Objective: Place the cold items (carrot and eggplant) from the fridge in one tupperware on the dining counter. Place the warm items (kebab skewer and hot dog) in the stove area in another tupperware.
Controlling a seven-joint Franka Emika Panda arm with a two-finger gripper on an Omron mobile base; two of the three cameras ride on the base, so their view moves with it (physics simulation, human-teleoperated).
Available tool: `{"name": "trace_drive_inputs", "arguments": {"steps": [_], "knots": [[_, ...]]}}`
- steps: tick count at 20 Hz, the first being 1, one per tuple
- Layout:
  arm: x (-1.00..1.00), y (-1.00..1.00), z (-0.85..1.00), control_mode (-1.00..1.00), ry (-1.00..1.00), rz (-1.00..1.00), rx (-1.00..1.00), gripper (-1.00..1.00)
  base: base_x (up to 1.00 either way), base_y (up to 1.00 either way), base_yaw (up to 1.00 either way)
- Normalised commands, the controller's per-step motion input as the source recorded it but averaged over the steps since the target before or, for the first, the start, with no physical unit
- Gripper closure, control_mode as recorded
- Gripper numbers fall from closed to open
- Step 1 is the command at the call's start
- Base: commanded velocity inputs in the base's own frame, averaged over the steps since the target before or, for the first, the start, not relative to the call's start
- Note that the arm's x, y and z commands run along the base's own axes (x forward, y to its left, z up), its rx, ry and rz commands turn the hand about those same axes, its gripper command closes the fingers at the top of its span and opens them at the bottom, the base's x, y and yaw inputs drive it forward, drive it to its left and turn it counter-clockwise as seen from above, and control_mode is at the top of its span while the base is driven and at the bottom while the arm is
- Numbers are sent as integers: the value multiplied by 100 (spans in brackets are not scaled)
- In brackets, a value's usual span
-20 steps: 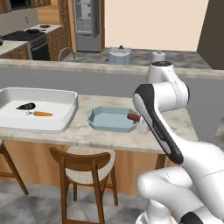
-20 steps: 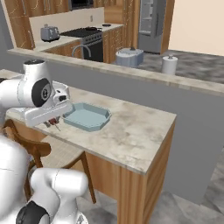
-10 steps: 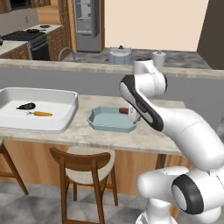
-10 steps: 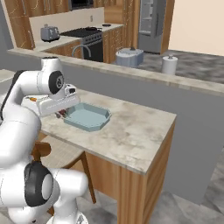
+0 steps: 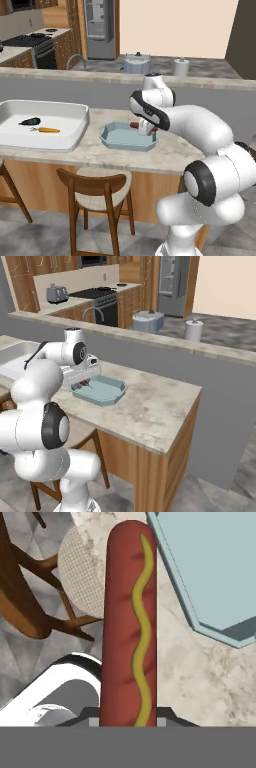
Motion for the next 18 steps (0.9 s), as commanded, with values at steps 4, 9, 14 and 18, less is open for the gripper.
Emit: {"name": "trace_drive_inputs", "arguments": {"steps": [4,9,14,18], "knots": [[90,0,-48,-100,0,2,0,100,0,0,0],[84,0,-47,-100,1,0,0,100,0,0,0],[75,0,-46,-100,4,1,0,100,0,0,0],[70,0,-45,-100,3,1,0,100,0,0,0]]}}
